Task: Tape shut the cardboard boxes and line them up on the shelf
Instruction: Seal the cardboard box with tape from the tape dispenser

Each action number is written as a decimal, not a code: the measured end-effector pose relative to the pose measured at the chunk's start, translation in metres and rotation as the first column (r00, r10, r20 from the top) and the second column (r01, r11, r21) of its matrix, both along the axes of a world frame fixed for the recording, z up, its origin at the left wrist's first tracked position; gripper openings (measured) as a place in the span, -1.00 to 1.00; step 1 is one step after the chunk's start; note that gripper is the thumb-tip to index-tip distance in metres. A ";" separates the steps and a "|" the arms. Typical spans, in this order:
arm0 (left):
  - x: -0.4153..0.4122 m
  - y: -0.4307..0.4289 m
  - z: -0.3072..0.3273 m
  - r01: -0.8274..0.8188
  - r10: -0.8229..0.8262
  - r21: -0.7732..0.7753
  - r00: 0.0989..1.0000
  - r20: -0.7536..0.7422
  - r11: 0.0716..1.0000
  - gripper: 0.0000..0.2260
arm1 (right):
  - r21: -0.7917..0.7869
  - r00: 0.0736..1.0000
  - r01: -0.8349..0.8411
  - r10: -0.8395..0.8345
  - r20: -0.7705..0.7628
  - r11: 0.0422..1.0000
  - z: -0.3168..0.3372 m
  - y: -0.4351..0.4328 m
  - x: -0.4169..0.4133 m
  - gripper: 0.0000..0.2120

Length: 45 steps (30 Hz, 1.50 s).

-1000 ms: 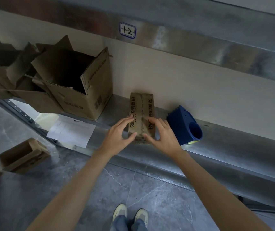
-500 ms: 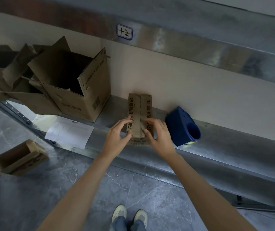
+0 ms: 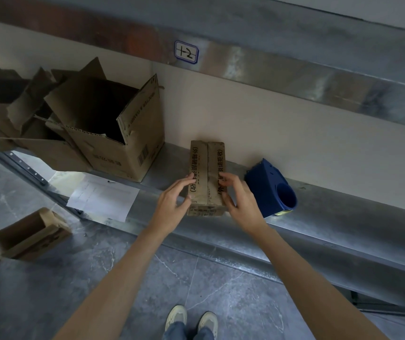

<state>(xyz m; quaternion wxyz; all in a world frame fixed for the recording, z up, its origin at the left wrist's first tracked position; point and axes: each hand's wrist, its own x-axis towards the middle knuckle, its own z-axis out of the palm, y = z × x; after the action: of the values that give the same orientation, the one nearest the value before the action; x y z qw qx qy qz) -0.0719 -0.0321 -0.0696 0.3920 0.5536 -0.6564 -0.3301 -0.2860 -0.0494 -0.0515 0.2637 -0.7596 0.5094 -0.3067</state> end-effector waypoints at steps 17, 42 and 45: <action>0.011 -0.005 0.005 0.044 -0.040 -0.069 0.997 0.060 0.997 -0.63 | 0.113 0.996 -0.075 0.080 -0.034 0.991 0.007 -0.009 -0.015 -0.43; 0.008 -0.006 0.002 0.006 -0.004 -0.096 1.000 0.018 0.995 -0.64 | -0.025 1.000 -0.018 0.018 -0.011 1.000 -0.005 -0.007 -0.004 -0.63; 0.006 -0.005 0.000 -0.003 0.004 -0.101 1.000 0.012 0.995 -0.63 | -0.074 0.999 -0.028 0.025 -0.038 0.997 -0.004 -0.008 -0.004 -0.65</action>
<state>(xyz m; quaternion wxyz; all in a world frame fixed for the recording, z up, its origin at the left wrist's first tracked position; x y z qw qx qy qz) -0.0658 -0.0376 -0.0694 0.4159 0.5363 -0.6737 -0.2925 -0.2896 -0.0569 -0.0553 0.2297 -0.7811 0.4923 -0.3078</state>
